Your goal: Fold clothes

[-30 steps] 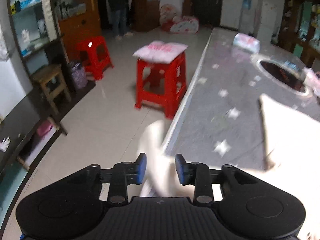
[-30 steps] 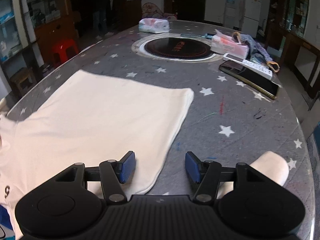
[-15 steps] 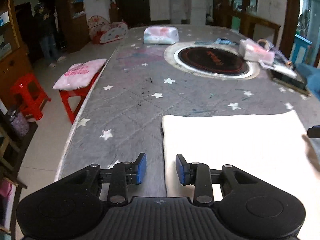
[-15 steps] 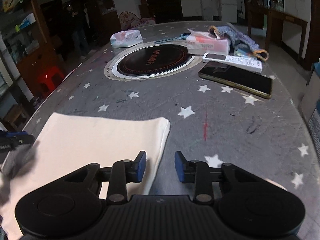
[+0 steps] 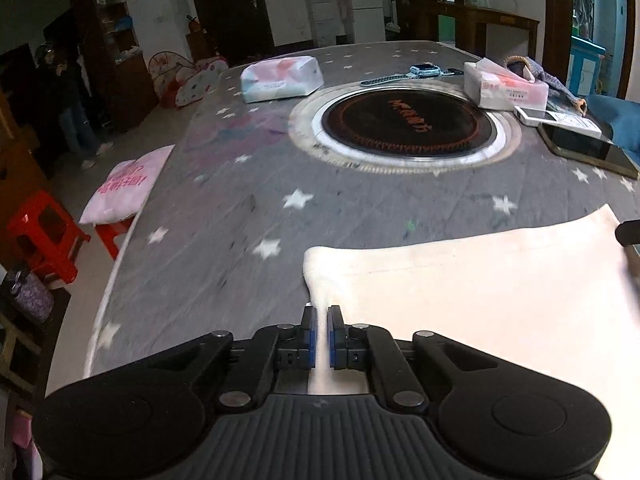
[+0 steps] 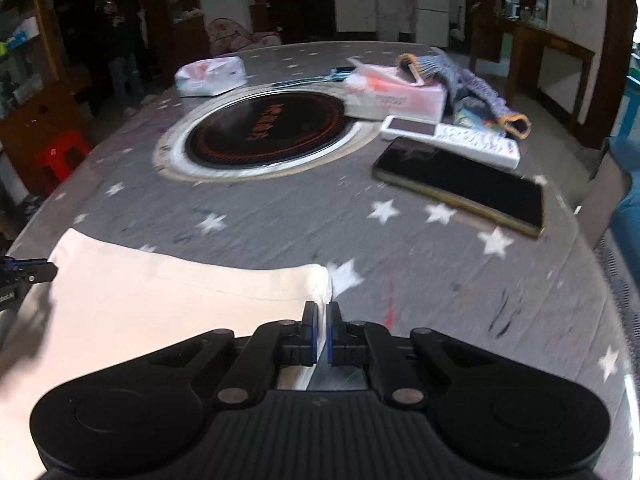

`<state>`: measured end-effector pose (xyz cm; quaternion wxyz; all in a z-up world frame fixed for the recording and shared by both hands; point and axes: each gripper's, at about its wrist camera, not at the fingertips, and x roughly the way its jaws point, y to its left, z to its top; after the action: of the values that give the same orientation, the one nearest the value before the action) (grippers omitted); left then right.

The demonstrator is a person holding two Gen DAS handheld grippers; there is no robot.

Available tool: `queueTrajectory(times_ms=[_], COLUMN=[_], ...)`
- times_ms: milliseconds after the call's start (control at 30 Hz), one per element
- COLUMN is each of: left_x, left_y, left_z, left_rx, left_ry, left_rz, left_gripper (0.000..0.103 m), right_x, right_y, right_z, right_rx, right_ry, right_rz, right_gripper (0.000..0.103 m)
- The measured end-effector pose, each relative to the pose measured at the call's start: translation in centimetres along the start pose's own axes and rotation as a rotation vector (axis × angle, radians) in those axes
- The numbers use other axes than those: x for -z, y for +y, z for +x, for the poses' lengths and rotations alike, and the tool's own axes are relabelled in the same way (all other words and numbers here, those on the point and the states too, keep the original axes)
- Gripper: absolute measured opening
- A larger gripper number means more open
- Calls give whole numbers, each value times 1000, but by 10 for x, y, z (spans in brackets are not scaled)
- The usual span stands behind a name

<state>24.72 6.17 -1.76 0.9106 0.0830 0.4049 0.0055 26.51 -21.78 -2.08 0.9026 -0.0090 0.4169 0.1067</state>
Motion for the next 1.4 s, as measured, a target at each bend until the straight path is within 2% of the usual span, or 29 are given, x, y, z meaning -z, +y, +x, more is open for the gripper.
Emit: queueTrajectory(times_ms=[233,333,433,533,633,733,800,933,1067,1200,1300,1400], left_x=[-35,-39,-34,-22,-4,16,31,56,74,83,84,86], left_y=[-14,-17,-13,-17,-30,-48,-62,-92,-119,-137,-144,-145], left_z=[32,36,28,9,-17,-46,-62,-86,-99,-105,-107,-107], left_rx=[5,-3,11,33,87,174,230,334,409,422,442,454], left_ry=[-13,-12,-7,-19,-38,-55,-55,-50,-36,-49,-48,-46], left_rz=[-16,-16,-39,-14,20,46,58,96,118,160,173,184], left_gripper=[6,7,11,11,12,13,18,18,18,25,25,25], right_x=[-37,-50,-54,-44,-29,-7,8,35,50,50,47,46], right_y=[-13,-16,-19,-25,-35,-55,-69,-100,-124,-137,-143,-151], right_z=[33,44,37,12,-17,-53,-74,-100,-107,-99,-83,-66], right_rx=[106,119,119,101,88,94,101,147,150,137,155,179], right_ry=[-3,5,8,-2,-6,-17,-20,-19,-20,-29,-28,-16], right_rz=[-41,-72,-88,-106,-110,-92,-66,0,78,131,147,166], right_gripper=[3,4,6,10,10,10,10,10,11,13,20,20])
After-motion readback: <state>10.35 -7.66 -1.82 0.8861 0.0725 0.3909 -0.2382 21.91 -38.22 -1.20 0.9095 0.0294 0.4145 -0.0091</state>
